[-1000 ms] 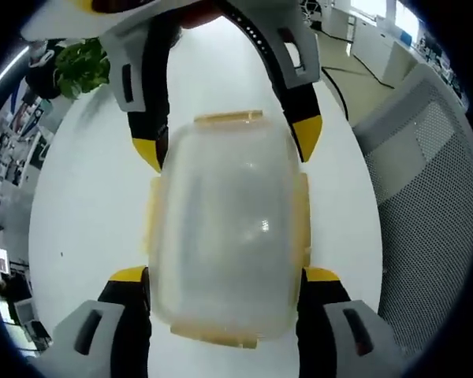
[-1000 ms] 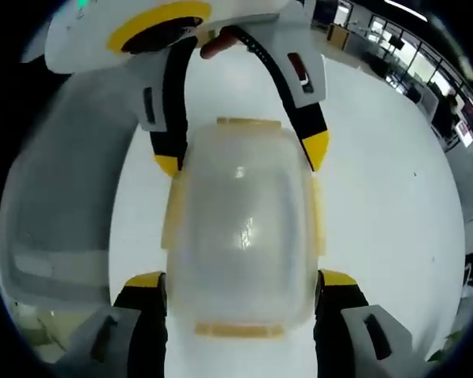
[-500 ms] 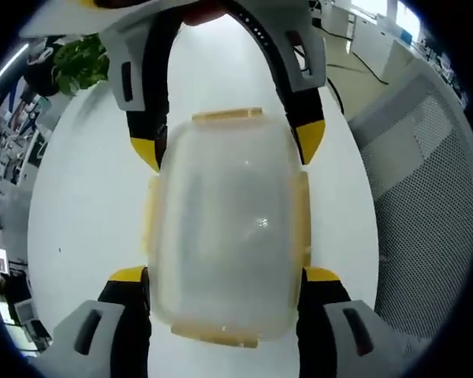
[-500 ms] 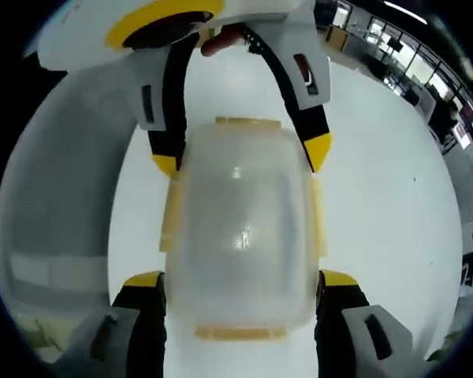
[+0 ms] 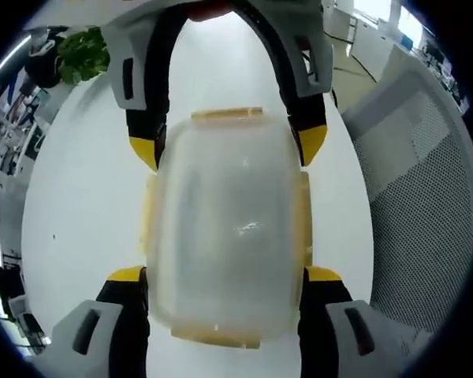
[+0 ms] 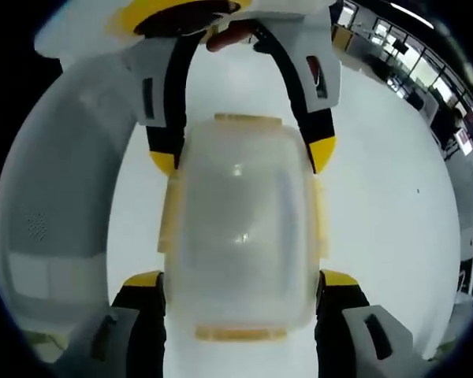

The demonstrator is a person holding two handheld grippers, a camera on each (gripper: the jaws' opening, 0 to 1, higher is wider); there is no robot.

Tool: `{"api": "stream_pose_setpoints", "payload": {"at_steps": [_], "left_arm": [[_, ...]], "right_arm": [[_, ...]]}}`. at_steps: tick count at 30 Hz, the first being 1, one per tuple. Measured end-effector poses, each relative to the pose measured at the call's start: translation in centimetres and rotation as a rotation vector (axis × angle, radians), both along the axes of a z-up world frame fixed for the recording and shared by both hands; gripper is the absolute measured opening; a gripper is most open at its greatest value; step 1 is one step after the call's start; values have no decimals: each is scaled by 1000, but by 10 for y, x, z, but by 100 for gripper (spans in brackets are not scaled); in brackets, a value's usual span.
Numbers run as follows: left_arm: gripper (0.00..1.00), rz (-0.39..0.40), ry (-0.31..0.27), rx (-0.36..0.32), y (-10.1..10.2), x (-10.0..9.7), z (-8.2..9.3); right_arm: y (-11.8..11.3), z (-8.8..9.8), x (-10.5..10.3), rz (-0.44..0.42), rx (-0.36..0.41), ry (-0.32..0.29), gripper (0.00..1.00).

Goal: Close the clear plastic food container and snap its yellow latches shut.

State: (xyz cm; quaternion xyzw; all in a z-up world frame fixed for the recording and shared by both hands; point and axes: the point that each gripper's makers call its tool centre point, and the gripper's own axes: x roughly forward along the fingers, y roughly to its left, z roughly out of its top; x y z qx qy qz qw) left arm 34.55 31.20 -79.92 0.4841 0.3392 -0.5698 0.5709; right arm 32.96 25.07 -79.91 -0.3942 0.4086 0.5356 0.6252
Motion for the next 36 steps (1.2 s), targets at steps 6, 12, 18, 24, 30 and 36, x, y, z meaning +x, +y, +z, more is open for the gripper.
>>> {"api": "stream_pose_setpoints", "payload": {"at_steps": [6,12,18,24,30,36], "left_arm": [[80,14,22,-9,10,-4,-2],[80,29,33,-18,15,-5,-3],[81,31,34,5,21,-5,-5],[81,26,35,9,32,-4,-6],[82,36,40,1,40,-3,-7],[82,53,48,-3,50,-4,-8]], "right_arm": [[12,0,-3,12,4,-6,78],[18,-2,-2,21,-8,-8,79],[23,-3,-2,18,-10,-8,79],[34,-2,-2,6,7,-11,79],[43,-4,0,13,10,-13,79],[52,-6,2,25,-1,-13,79]]}}
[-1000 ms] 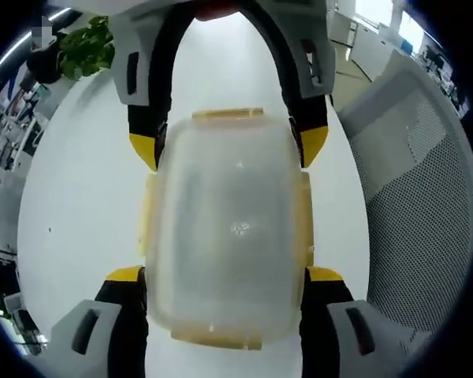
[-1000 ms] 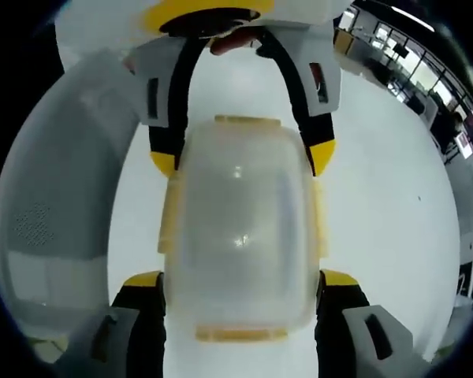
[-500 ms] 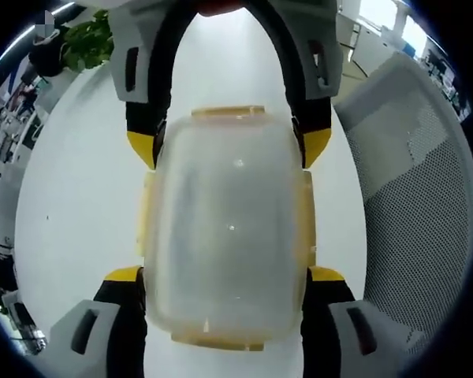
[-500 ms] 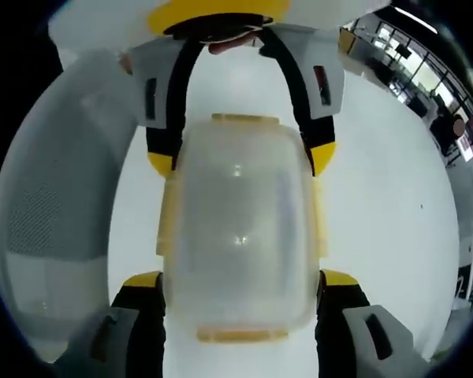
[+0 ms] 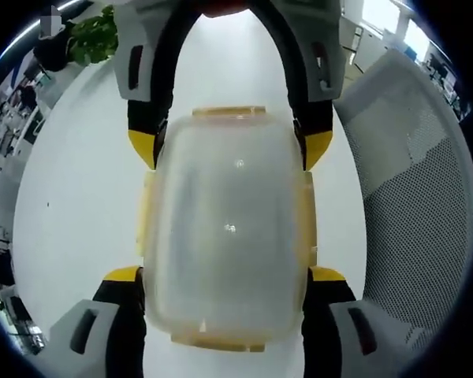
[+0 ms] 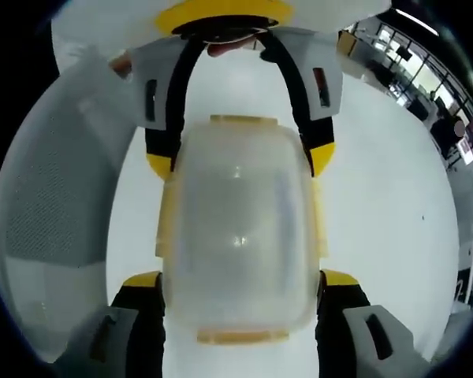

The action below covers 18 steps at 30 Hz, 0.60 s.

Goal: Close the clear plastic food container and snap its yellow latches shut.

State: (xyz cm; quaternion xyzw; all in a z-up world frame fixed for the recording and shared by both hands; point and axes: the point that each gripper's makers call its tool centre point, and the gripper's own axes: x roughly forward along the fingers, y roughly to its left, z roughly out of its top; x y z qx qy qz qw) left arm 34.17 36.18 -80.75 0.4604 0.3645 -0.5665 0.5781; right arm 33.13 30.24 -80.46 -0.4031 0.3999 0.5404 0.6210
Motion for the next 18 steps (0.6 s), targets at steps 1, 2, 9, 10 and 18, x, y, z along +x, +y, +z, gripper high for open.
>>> {"api": "stream_pose_setpoints", "payload": {"at_steps": [1,2,9,10,18], "left_arm": [[82,1,1,-1,2,0,0],[82,2,2,-3,3,0,0],[83,6,7,13,20,0,0],[83,7,8,14,22,0,0],[84,21,17,1,41,-1,-1]], "right_arm": [[2,1,0,1,1,0,79],[4,1,0,1,1,0,79],[23,1,-1,0,11,-4,80],[25,1,0,1,10,-4,80],[42,1,0,6,19,-9,80]]}}
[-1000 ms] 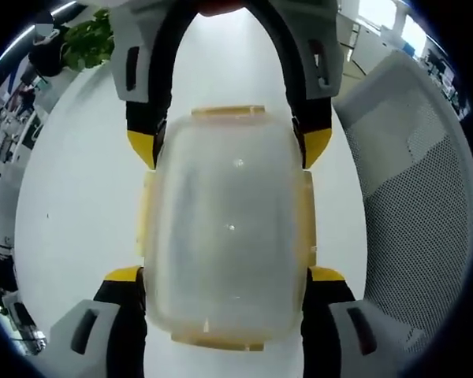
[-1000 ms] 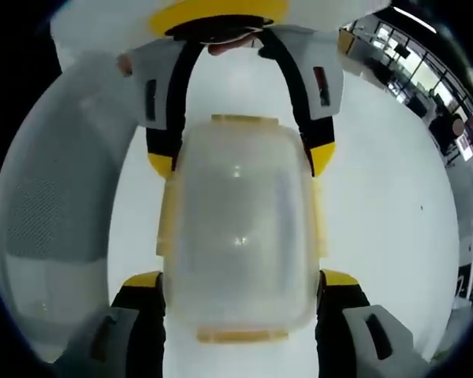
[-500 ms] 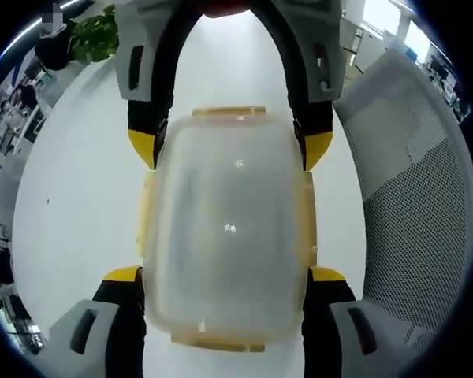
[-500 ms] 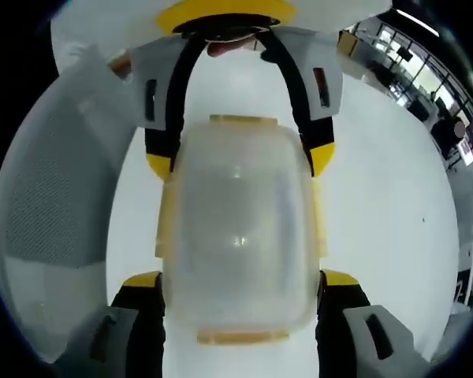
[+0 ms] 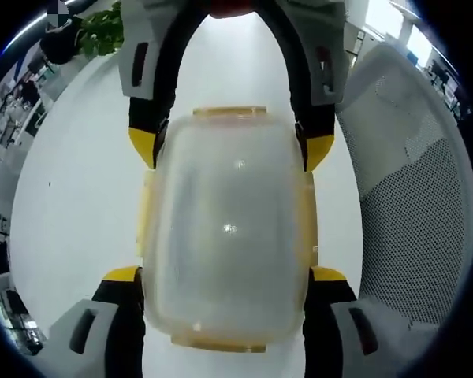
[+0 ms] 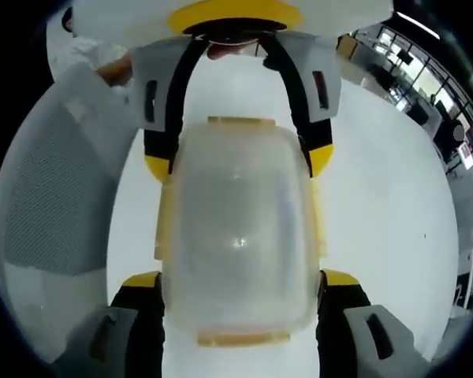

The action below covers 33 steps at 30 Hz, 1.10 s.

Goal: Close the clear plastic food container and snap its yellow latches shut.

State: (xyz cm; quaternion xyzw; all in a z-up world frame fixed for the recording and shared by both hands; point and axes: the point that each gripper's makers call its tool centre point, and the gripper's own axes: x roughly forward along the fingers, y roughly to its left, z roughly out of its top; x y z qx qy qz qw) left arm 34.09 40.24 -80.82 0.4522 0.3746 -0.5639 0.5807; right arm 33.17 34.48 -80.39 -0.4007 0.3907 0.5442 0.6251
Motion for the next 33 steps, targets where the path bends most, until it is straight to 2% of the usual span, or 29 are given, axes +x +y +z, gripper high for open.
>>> {"api": "stream_pose_setpoints", "payload": {"at_steps": [6,26,33], "left_arm": [[84,-3,6,-7,8,0,1],[85,0,12,-24,6,-2,0],[85,-4,23,-37,6,-2,0]], "right_arm": [[8,0,-1,-9,-8,-3,80],[10,-4,-1,-41,-17,0,83],[11,-6,0,-26,-1,30,85]]}}
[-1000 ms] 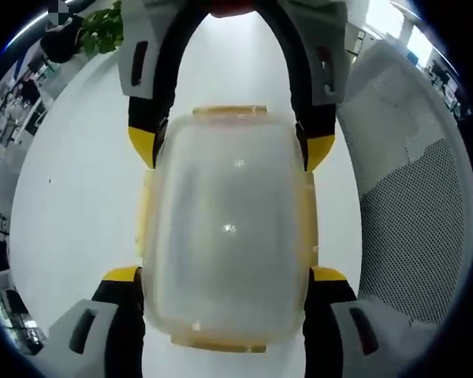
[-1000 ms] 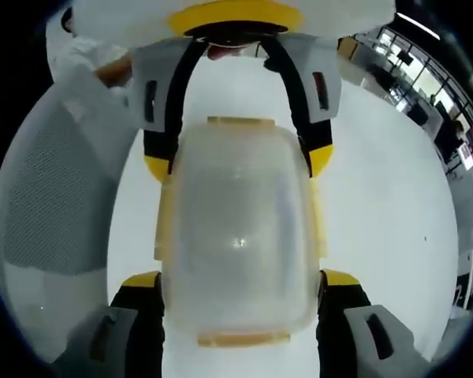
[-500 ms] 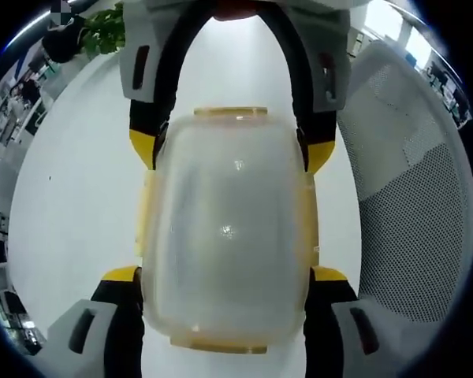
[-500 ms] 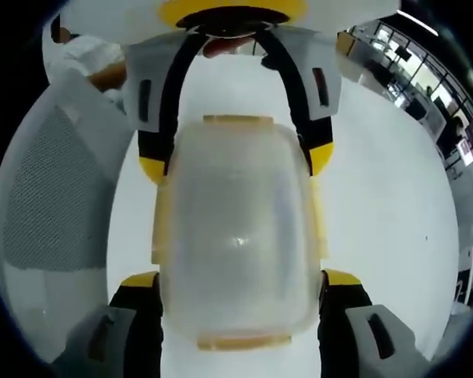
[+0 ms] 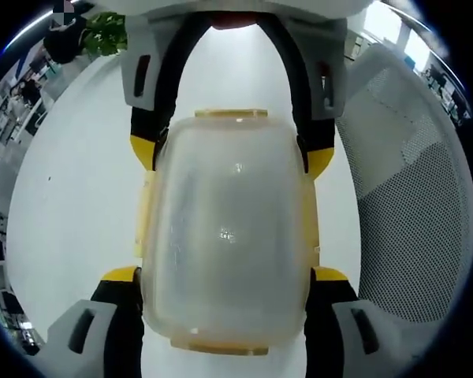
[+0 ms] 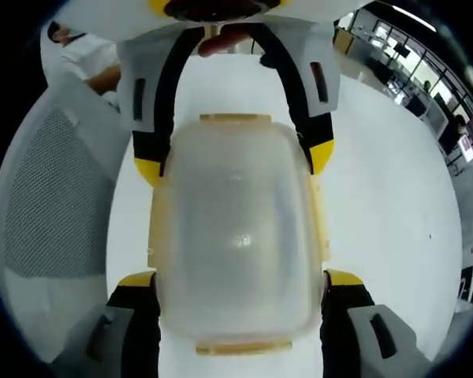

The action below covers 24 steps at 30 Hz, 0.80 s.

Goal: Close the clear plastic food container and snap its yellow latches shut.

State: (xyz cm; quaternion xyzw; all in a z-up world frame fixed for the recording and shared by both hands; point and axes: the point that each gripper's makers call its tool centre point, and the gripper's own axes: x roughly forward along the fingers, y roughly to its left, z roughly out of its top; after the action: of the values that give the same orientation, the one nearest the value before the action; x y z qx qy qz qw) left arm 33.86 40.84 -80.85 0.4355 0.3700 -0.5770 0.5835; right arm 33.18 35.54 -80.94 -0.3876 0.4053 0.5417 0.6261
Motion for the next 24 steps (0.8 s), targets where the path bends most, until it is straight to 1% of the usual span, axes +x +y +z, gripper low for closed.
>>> {"api": "stream_pose_setpoints", "payload": {"at_steps": [6,12,17,24], "left_arm": [[85,7,1,19,-2,12,-1],[86,22,1,8,-3,21,0],[86,26,5,26,-4,29,-1],[86,24,4,31,-5,39,-3]], "right_arm": [[-1,1,11,4,19,-6,85],[-2,0,23,18,11,-4,85],[-3,0,29,19,19,-3,86],[-3,-1,39,14,30,-3,86]]}}
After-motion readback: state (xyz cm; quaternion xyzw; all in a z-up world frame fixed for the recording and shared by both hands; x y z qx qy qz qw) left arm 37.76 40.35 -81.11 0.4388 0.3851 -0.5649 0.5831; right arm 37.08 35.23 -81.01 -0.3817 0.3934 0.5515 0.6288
